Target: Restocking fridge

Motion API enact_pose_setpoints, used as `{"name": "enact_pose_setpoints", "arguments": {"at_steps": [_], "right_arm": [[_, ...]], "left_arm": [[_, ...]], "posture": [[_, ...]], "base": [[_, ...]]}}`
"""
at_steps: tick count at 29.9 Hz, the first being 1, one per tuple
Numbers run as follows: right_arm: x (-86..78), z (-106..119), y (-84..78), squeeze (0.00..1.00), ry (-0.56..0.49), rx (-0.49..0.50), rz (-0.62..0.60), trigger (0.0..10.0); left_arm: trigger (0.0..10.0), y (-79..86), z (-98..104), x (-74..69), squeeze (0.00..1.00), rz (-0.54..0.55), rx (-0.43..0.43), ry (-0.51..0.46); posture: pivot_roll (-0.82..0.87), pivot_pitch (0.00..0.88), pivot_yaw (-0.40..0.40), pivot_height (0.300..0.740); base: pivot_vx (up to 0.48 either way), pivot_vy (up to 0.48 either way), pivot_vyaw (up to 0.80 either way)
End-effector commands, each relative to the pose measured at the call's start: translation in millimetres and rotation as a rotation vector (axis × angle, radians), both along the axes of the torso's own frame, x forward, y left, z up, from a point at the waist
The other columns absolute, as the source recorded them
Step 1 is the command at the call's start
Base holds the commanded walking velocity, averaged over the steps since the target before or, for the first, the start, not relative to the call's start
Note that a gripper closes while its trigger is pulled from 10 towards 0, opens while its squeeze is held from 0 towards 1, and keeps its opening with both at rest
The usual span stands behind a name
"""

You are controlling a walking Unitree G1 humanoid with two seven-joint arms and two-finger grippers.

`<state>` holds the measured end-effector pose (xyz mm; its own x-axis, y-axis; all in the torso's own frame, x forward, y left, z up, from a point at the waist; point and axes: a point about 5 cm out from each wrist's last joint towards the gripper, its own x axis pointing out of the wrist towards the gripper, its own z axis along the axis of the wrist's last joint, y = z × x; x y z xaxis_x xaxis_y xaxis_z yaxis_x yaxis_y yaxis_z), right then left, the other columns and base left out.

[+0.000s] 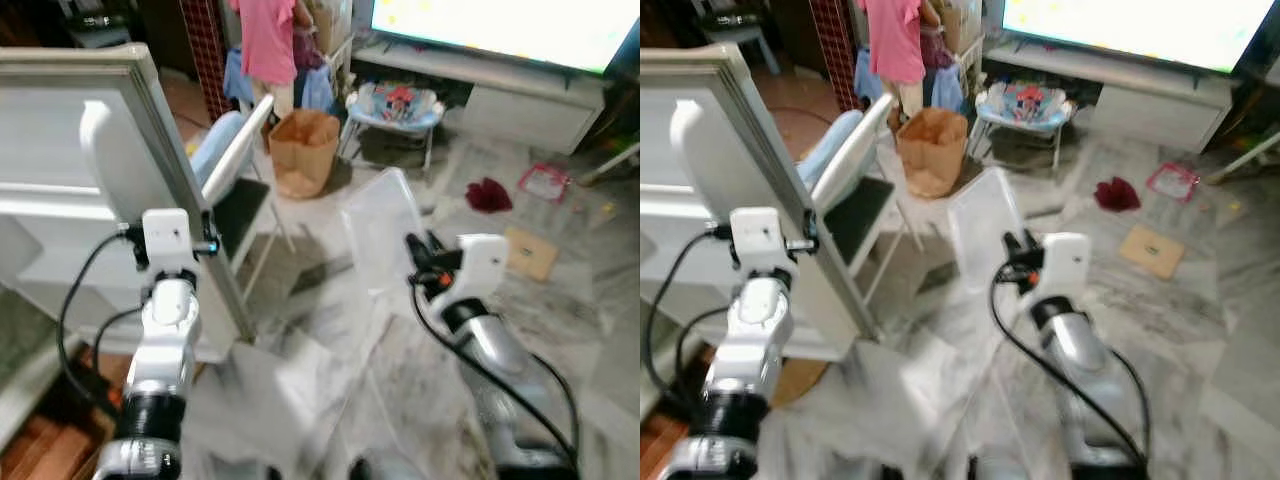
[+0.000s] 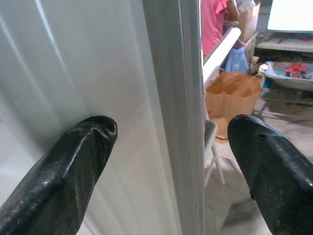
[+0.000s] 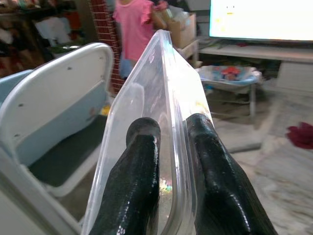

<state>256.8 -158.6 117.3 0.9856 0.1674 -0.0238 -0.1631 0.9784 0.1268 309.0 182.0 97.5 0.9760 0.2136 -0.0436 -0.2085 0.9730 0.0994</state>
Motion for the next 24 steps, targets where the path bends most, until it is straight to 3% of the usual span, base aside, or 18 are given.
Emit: {"name": "enact_pose_setpoints", "arguments": {"at_steps": [1,4,8,14,24], "right_arm": [[0.3,4,5.9,0.00,-0.017,0.009,0.016,10.0],[0.4,4,6.3,0.00,-0.018,0.005,0.015,10.0],[0.5,4,4.2,0.00,-0.018,0.001,0.007,10.0],[-0.4,3,2.4,0.00,-0.016,0.003,-0.012,10.0],[1.4,2,2.8,0.00,-0.012,0.022,-0.024,10.0]], "left_arm": [[10.0,12.8,-10,-4.0,0.00,0.048,-0.008,0.053],[10.0,7.4,1,2.9,0.00,-0.015,0.011,-0.005],[10.0,1.5,5,0.1,0.00,-0.052,0.022,-0.032],[10.0,-14.3,15,-21.9,0.00,-0.147,0.125,-0.117],[10.0,-5.2,25,-53.0,0.00,-0.141,0.193,-0.162]], "posture": [[-0.06,0.068,0.002,0.740],[-0.06,0.069,0.000,0.740],[-0.06,0.069,0.001,0.740],[-0.06,0.073,0.005,0.740],[-0.03,0.079,0.003,0.740]], "base": [[0.000,0.000,0.00],[0.000,0.000,0.00],[0.000,0.000,0.00],[0.000,0.000,0.00],[0.000,0.000,0.00]]}}
